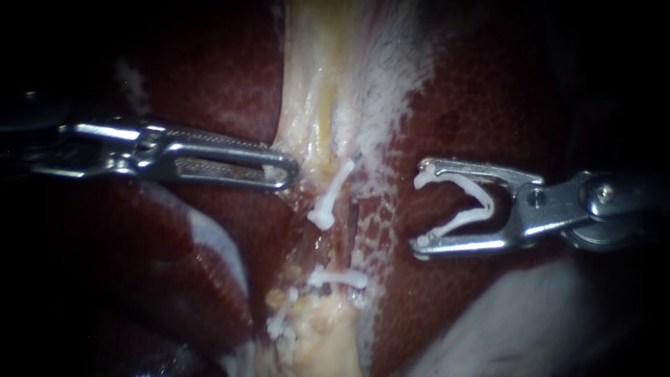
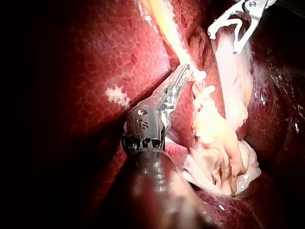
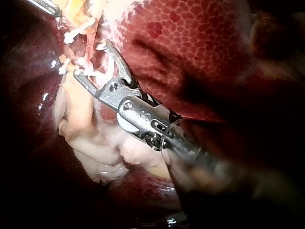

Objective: Clipping second clip right tube

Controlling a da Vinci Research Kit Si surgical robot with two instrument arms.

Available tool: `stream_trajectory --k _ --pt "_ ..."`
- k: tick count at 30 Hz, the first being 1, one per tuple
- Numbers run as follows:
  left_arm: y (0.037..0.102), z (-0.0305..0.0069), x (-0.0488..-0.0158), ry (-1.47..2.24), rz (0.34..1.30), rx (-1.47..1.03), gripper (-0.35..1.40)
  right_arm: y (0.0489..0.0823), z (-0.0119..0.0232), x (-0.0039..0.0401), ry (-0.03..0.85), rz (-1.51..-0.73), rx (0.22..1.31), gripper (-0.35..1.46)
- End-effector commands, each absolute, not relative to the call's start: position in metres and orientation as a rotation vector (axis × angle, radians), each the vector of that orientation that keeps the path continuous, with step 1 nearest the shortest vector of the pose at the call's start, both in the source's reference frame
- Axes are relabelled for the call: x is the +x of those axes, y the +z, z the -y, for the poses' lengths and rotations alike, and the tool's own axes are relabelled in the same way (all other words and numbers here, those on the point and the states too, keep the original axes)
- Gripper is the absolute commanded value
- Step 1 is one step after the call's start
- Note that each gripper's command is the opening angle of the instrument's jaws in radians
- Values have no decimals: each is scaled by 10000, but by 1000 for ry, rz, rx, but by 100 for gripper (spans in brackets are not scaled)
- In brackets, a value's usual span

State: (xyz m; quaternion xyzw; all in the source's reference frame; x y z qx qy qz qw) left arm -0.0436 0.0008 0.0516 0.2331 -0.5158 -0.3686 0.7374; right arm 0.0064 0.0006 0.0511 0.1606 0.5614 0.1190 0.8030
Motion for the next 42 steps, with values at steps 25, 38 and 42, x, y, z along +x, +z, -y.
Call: stream_trajectory --k 25,38,42 --pt "423 -56 -380 -837 1161 477 -35 571 53 117 514 -1146 513 58" --pt "395 -44 -386 -837 1170 455 -35 603 73 163 518 -1139 571 57" --pt "396 -44 -387 -837 1170 455 -35 603 74 172 514 -1139 575 57"
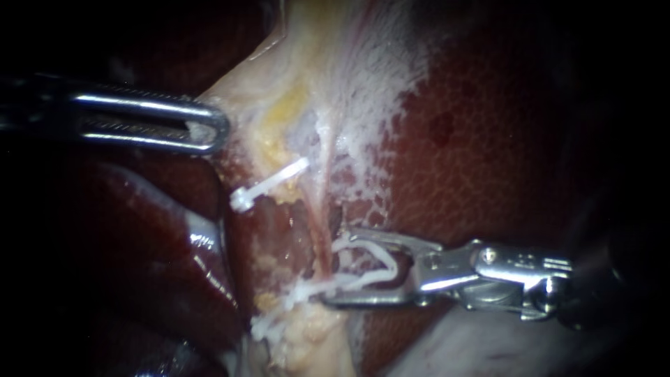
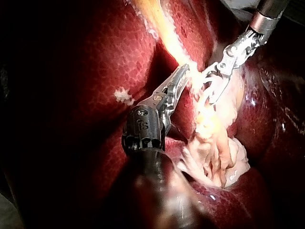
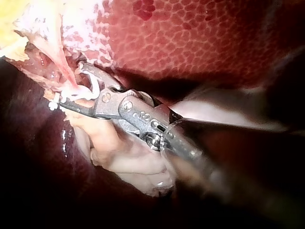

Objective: Clipping second clip right tube

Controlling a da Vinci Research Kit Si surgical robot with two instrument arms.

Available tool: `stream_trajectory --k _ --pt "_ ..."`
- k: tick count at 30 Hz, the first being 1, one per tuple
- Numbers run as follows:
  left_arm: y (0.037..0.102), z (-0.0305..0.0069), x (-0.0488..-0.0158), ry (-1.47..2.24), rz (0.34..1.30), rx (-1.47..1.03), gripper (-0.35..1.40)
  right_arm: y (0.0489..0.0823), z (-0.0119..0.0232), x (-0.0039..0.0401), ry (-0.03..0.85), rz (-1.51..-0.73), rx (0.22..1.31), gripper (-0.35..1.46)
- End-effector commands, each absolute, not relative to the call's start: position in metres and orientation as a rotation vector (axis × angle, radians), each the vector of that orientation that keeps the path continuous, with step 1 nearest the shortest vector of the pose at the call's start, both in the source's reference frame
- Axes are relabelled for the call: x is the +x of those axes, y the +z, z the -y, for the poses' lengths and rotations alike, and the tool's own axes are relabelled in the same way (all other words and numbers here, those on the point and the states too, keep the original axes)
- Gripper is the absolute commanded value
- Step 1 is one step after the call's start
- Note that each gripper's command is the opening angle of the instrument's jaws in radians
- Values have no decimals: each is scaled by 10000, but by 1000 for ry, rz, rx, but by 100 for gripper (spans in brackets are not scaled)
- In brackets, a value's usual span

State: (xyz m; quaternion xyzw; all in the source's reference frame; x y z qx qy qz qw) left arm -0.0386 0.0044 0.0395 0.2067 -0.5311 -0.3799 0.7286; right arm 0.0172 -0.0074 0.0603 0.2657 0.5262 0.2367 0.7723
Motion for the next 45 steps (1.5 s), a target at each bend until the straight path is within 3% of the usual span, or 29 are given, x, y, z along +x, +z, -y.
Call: stream_trajectory --k 1,21,27,31,34,45 --pt "396 -43 -386 -837 1170 455 -35 603 74 174 519 -1138 578 57" --pt "397 -42 -388 -835 1171 456 -35 589 86 188 499 -1132 656 49" --pt "398 -42 -388 -835 1171 456 -35 590 85 183 518 -1126 671 28" --pt "399 -42 -388 -834 1171 456 -35 593 82 177 541 -1118 690 -13" --pt "399 -42 -388 -834 1171 455 -35 595 81 170 536 -1118 695 -28" --pt "401 -42 -388 -834 1171 455 -35 597 81 168 534 -1118 695 -28"
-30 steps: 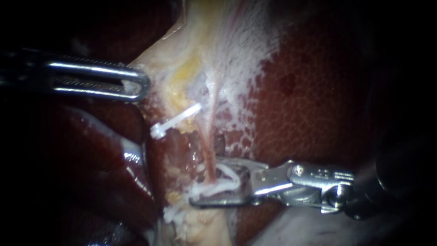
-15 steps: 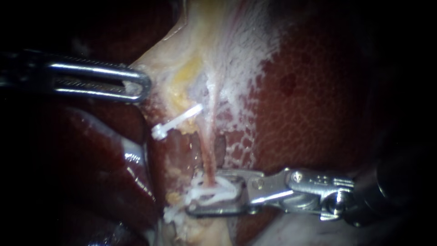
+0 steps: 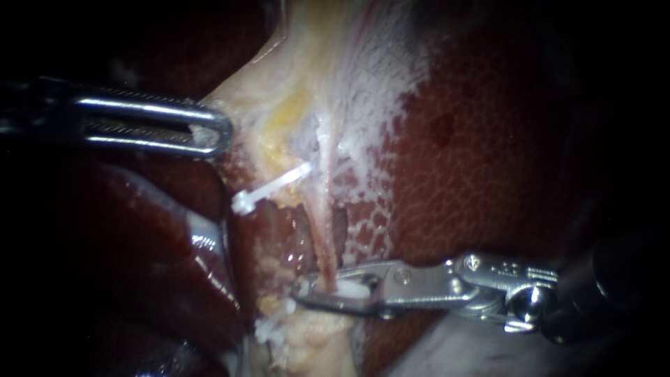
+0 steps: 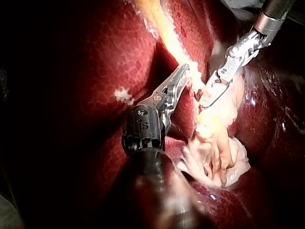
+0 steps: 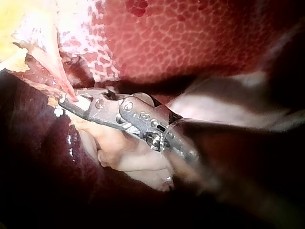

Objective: Clipping second clip right tube

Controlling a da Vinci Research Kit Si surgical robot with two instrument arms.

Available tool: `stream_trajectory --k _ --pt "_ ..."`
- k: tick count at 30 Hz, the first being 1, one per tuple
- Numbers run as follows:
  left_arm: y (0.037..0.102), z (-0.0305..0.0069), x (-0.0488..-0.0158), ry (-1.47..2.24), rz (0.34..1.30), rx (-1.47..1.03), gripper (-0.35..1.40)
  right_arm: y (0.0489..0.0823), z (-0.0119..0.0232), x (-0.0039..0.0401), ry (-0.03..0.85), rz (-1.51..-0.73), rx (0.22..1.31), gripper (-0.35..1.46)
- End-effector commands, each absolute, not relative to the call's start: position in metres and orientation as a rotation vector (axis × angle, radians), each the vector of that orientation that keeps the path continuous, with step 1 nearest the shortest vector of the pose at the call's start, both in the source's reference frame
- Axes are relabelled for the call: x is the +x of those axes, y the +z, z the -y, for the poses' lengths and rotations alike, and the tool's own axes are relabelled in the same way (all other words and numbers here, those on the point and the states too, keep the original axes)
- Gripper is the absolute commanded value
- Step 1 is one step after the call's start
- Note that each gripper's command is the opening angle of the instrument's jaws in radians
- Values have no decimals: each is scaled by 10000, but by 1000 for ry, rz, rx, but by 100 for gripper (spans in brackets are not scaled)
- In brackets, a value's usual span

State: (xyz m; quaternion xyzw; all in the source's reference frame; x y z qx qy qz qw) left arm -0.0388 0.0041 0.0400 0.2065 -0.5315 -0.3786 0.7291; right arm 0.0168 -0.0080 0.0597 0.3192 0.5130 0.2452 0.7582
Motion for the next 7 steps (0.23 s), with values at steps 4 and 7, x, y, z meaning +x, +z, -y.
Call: stream_trajectory --k 4,7 --pt "401 -41 -388 -834 1171 454 -35 597 81 168 534 -1118 695 -28" --pt "401 -42 -389 -834 1171 454 -35 597 81 168 534 -1118 695 -27"
